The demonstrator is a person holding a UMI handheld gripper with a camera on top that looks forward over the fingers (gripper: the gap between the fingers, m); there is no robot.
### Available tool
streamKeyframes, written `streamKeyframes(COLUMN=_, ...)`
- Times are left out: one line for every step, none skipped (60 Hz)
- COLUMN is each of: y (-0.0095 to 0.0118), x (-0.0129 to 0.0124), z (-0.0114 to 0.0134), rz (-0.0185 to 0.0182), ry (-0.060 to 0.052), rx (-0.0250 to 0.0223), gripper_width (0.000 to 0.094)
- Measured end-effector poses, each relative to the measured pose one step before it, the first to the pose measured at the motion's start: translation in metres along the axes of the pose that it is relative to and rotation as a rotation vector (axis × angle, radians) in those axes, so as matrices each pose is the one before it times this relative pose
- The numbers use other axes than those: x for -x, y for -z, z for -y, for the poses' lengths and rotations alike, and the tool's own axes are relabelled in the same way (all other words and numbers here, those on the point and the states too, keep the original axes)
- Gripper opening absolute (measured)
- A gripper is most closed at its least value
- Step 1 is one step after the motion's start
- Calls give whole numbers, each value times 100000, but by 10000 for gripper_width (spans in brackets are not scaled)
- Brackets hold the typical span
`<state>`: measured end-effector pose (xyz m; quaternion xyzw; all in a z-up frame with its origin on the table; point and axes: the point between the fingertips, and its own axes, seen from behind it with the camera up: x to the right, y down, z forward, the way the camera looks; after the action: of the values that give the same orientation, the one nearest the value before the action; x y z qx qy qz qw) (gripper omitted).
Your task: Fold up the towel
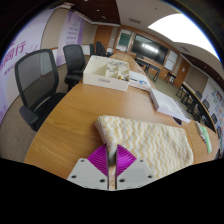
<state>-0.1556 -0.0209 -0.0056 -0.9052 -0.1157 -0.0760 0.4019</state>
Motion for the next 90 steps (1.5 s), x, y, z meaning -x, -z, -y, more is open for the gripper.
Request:
streamKeyframes(y=-2, x=15, z=0, rz=267, ry=738, rx=17, gripper_width=63)
streamKeyframes(y=15, x=-19, z=3, rz=306, ry=456, rx=169, gripper_width=54)
streamKeyframes(y=64, x=-11, z=-20, rz=354, ry=-13, rx=218, gripper_width=48)
streamKeyframes(y=100, x=-4, z=204, rz=664, ry=-570, rx=62, gripper_width=45)
streamKeyframes(y=59, x=25, z=42, rz=1384, ry=-1128, rx=41, gripper_width=45)
streamKeyframes(y=85, x=175, z=79, rz=1519, ry=-1188, rx=146, gripper_width=44)
streamKeyframes(y=181, x=293, z=112, rz=1958, ry=-1282, rx=222, gripper_width=44)
streamKeyframes(y=224, x=433, z=204, rz=2416, ry=-1501, rx=76, gripper_width=44)
streamKeyframes(y=298, x=583, z=347, rz=2899, ry=-1680, rx=-190, gripper_width=44)
streamKeyframes(y=114, x=1544, z=537, rz=1105, ry=-1417, rx=-188, gripper_width=44)
streamKeyframes(y=960, x=44, z=452, rz=3913, ry=-1893, rx=-716, gripper_width=44)
streamKeyframes(y=632, x=577, z=614, rz=2981, ry=-1983, rx=-965, gripper_width=44)
streamKeyframes(y=676, x=613, z=652, rz=2981, ry=-1997, rx=-963, gripper_width=44)
streamKeyframes(y=673, x=665, z=699, rz=3030, ry=-2058, rx=-1009, gripper_width=44)
streamKeyframes(y=718, x=687, z=702, rz=3047, ry=-2119, rx=-1037, gripper_width=44)
streamKeyframes(y=462, x=853, z=765, rz=3117, ry=-2470, rx=-1561, gripper_width=44)
streamKeyframes(y=516, x=1166, z=792, rz=2079, ry=-2329, rx=-1217, gripper_width=44)
streamKeyframes(y=750, x=306, z=743, rz=2829, ry=-2295, rx=-1259, gripper_width=44)
streamKeyframes(y=449, x=133, z=820, rz=2143, ry=-1780, rx=-1078, gripper_width=45)
streamKeyframes(y=553, x=164, z=783, rz=1914, ry=-1563, rx=-1415, gripper_width=44)
streamKeyframes(y=532, x=-30, z=743, rz=1439, ry=-1279, rx=-1326, gripper_width=44)
streamKeyframes(y=434, x=-192, z=677, rz=929, ry=-1187, rx=-1200, gripper_width=44)
streamKeyframes(y=395, x=-290, z=600, rz=560, ry=-1226, rx=-1138, gripper_width=43)
streamKeyframes(y=376, x=-421, z=533, rz=283, ry=-1302, rx=-976, gripper_width=44)
streamKeyframes(y=538, x=-167, z=340, rz=459, ry=-1732, rx=-1057, gripper_width=44)
streamKeyframes(y=-157, x=-323, z=481, rz=-617, ry=-1379, rx=-101, gripper_width=44)
streamKeyframes(y=165, x=-676, z=290, rz=-140, ry=-1396, rx=-297, gripper_width=44)
streamKeyframes(y=123, x=-732, z=190, rz=-328, ry=-1283, rx=-121, gripper_width=44)
streamKeyframes(y=81, x=-857, z=128, rz=-598, ry=-1040, rx=-74, gripper_width=44)
streamKeyframes(y=16, x=-998, z=90, rz=-922, ry=-710, rx=5, gripper_width=44)
streamKeyframes(y=253, x=-1380, z=-130, rz=-792, ry=-364, rx=33, gripper_width=44)
streamKeyframes(y=-352, x=-876, z=-21, rz=-1909, ry=-49, rx=768, gripper_width=44)
streamKeyframes(y=105, x=-1498, z=-335, rz=-1188, ry=-61, rx=564, gripper_width=44)
streamKeyframes(y=-192, x=-1207, z=-271, rz=-1590, ry=50, rx=963, gripper_width=43)
streamKeyframes(y=-169, x=-1673, z=-419, rz=-819, ry=-236, rx=481, gripper_width=42)
streamKeyframes(y=-204, x=-327, z=-76, rz=-1902, ry=-187, rx=964, gripper_width=43)
streamKeyframes(y=-178, x=-920, z=-202, rz=-1313, ry=-396, rx=748, gripper_width=44)
streamKeyframes(y=-267, x=-982, z=-201, rz=-1268, ry=-450, rx=675, gripper_width=44)
streamKeyframes(y=-329, x=-955, z=-245, rz=-1260, ry=-376, rx=727, gripper_width=45)
streamKeyframes(y=-389, x=-1262, z=-263, rz=-1071, ry=-153, rx=996, gripper_width=49)
streamKeyframes(y=-340, x=-857, z=-290, rz=-1190, ry=38, rx=906, gripper_width=52)
streamKeyframes(y=-314, x=-812, z=-287, rz=-1100, ry=339, rx=908, gripper_width=58)
streamKeyframes(y=-311, x=-1051, z=-432, rz=-761, ry=575, rx=533, gripper_width=70)
streamKeyframes(y=-216, x=-595, z=-158, rz=-955, ry=686, rx=628, gripper_width=91)
streamKeyframes(y=-191, x=-582, z=-135, rz=-642, ry=767, rx=132, gripper_width=120)
streamKeyframes(y=-117, x=-448, z=-69, rz=-472, ry=761, rx=191, gripper_width=155)
streamKeyframes(y=-53, x=-404, z=-11, rz=-308, ry=745, rx=45, gripper_width=194)
streamKeyframes(y=-14, x=-413, z=34, rz=-382, ry=666, rx=-113, gripper_width=245)
streamKeyframes(y=50, x=-407, z=134, rz=-374, ry=548, rx=-382, gripper_width=308)
streamKeyframes(y=130, x=-416, z=211, rz=-591, ry=571, rx=-641, gripper_width=382)
streamKeyframes(y=26, x=-404, z=279, rz=-926, ry=646, rx=-527, gripper_width=460)
streamKeyframes(y=317, x=-501, z=210, rz=-800, ry=659, rx=-922, gripper_width=538)
streamKeyframes(y=140, x=-581, z=177, rz=-867, ry=679, rx=-708, gripper_width=610)
streamKeyframes(y=340, x=-375, z=222, rz=-893, ry=858, rx=-700, gripper_width=676)
streamKeyframes(y=336, x=-319, z=240, rz=-780, ry=826, rx=-634, gripper_width=736)
streamKeyframes(y=356, x=-289, z=239, rz=-637, ry=782, rx=-618, gripper_width=788)
streamKeyframes(y=354, x=-244, z=249, rz=-474, ry=724, rx=-635, gripper_width=834)
streamKeyframes(y=378, x=-225, z=275, rz=-334, ry=706, rx=-671, gripper_width=859)
streamKeyframes(y=379, x=-251, z=271, rz=-451, ry=641, rx=-703, gripper_width=869)
streamKeyframes(y=449, x=-76, z=240, rz=24, ry=664, rx=-661, gripper_width=866)
streamKeyframes(y=486, x=84, z=385, rz=61, ry=787, rx=-463, gripper_width=857)
streamKeyframes(y=742, x=87, z=153, rz=6, ry=911, rx=-375, gripper_width=854)
streamKeyframes(y=314, x=-194, z=145, rz=-17, ry=847, rx=-481, gripper_width=856)
streamKeyframes(y=495, x=-59, z=221, rz=-123, ry=1035, rx=-483, gripper_width=853)
streamKeyframes(y=520, x=-23, z=187, rz=-267, ry=1100, rx=-411, gripper_width=853)
streamKeyframes(y=544, x=-14, z=183, rz=-360, ry=1228, rx=-333, gripper_width=852)
streamKeyframes(y=543, x=19, z=163, rz=-449, ry=1314, rx=-313, gripper_width=851)
streamKeyframes(y=727, x=138, z=205, rz=-450, ry=1394, rx=-259, gripper_width=852)
streamKeyframes(y=460, x=-54, z=173, rz=-428, ry=1289, rx=-383, gripper_width=852)
streamKeyframes(y=780, x=185, z=212, rz=-453, ry=1359, rx=-277, gripper_width=852)
streamKeyframes(y=649, x=60, z=171, rz=-589, ry=1249, rx=-292, gripper_width=853)
streamKeyframes(y=645, x=68, z=156, rz=-621, ry=1113, rx=-291, gripper_width=854)
streamKeyframes(y=935, x=246, z=183, rz=-526, ry=962, rx=-365, gripper_width=853)
streamKeyframes(y=643, x=93, z=186, rz=-468, ry=816, rx=-470, gripper_width=853)
streamKeyframes(y=495, x=56, z=134, rz=-353, ry=492, rx=-478, gripper_width=853)
streamKeyframes(y=683, x=145, z=128, rz=-369, ry=408, rx=-405, gripper_width=852)
streamKeyframes(y=654, x=186, z=134, rz=-281, ry=175, rx=-393, gripper_width=852)
streamKeyframes(y=689, x=197, z=73, rz=-250, ry=-6, rx=-324, gripper_width=852)
streamKeyframes(y=693, x=210, z=58, rz=-274, ry=-91, rx=-264, gripper_width=853)
streamKeyframes(y=744, x=185, z=22, rz=-321, ry=-124, rx=-211, gripper_width=854)
streamKeyframes(y=910, x=248, z=24, rz=-517, ry=-28, rx=-260, gripper_width=853)
streamKeyframes(y=756, x=112, z=14, rz=-556, ry=-220, rx=-314, gripper_width=851)
streamKeyframes(y=781, x=55, z=10, rz=-690, ry=-175, rx=-328, gripper_width=852)
streamKeyframes(y=773, x=164, z=53, rz=-826, ry=22, rx=-373, gripper_width=855)
streamKeyframes(y=787, x=91, z=-3, rz=-717, ry=-164, rx=-401, gripper_width=854)
streamKeyframes(y=838, x=29, z=-7, rz=-781, ry=-213, rx=-350, gripper_width=853)
streamKeyframes(y=808, x=58, z=-31, rz=-972, ry=-233, rx=-318, gripper_width=852)
streamKeyframes(y=786, x=58, z=-72, rz=-1003, ry=-216, rx=-391, gripper_width=854)
streamKeyframes(y=833, x=47, z=-95, rz=-843, ry=-228, rx=-279, gripper_width=853)
streamKeyframes(y=798, x=104, z=-116, rz=-861, ry=-90, rx=-405, gripper_width=855)
